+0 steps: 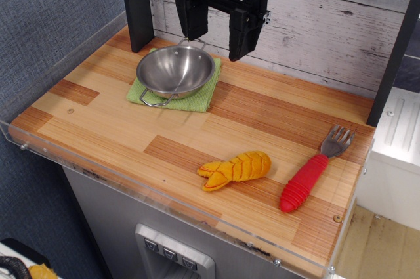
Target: Place the fish inside the colander
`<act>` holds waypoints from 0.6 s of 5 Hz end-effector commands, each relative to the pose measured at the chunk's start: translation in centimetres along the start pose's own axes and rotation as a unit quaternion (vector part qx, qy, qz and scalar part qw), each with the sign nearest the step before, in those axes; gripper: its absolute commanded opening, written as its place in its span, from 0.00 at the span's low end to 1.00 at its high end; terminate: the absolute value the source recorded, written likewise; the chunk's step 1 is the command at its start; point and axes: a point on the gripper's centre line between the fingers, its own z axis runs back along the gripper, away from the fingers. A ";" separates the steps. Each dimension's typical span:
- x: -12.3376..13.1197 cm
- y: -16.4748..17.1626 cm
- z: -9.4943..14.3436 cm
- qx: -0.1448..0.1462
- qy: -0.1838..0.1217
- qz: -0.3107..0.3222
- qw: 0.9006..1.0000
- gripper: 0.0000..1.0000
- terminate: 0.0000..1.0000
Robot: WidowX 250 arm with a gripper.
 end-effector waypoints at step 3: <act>-2.3 -2.3 -3.0 0.038 -0.006 -0.053 0.998 1.00 0.00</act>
